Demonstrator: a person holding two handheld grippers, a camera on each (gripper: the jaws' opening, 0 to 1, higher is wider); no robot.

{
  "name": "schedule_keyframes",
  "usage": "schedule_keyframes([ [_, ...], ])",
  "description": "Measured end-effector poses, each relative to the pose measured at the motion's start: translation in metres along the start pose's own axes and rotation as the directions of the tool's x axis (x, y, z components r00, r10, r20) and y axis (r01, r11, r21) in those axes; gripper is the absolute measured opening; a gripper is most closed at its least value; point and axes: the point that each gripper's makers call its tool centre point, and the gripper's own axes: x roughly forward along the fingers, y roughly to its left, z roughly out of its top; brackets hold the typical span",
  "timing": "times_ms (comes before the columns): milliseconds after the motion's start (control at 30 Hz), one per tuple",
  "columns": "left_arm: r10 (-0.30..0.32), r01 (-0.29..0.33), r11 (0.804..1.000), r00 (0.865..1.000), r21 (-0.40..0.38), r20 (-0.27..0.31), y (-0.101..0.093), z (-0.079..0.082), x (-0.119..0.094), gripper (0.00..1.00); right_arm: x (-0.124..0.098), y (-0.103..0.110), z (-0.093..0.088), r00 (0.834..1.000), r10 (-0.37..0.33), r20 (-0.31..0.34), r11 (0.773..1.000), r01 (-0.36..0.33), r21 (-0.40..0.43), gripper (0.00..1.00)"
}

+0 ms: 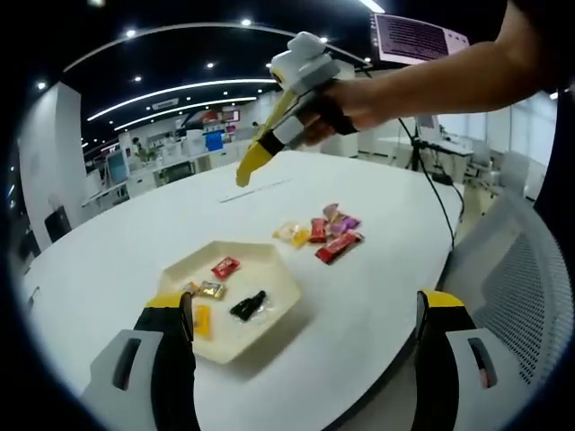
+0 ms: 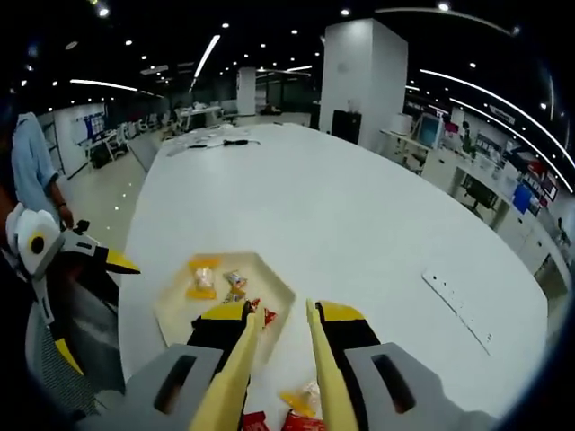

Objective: Place the target food into the container with the food tongs after gripping and lifting it, then release it inside without dropping or visibly crushing the food.

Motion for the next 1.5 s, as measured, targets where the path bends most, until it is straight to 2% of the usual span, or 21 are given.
schedule_keyframes([
  [333,0.001,-0.001,1.0,1.0,-0.006,-0.004,0.001,-0.001,0.0,0.99,-0.017,-0.025,-0.02,0.997,-0.082,-0.007,0.995,0.082,0.051,0.29],
  [833,0.003,-0.003,1.0,1.0,-0.01,-0.01,0.001,-0.002,0.0,0.99,-0.025,-0.04,-0.043,0.987,-0.162,-0.023,0.981,0.163,0.109,0.29],
  [1000,0.002,-0.002,1.0,1.0,-0.012,-0.012,0.001,-0.003,0.001,0.99,-0.022,-0.041,-0.054,0.986,-0.164,-0.032,0.977,0.166,0.136,0.29],
  [1233,0.004,-0.004,1.0,1.0,-0.014,-0.014,0.002,-0.003,0.001,0.99,-0.013,-0.04,-0.078,0.983,-0.175,-0.052,0.964,0.182,0.192,0.29],
  [1400,0.003,-0.003,1.0,1.0,-0.019,-0.017,0.002,-0.004,0.001,0.99,-0.005,-0.034,-0.09,0.982,-0.179,-0.068,0.962,0.189,0.196,0.29],
  [1500,0.0,-0.001,1.0,1.0,-0.019,-0.019,0.002,-0.004,0.001,0.99,-0.003,-0.034,-0.098,0.975,-0.205,-0.089,0.957,0.219,0.189,0.29],
])
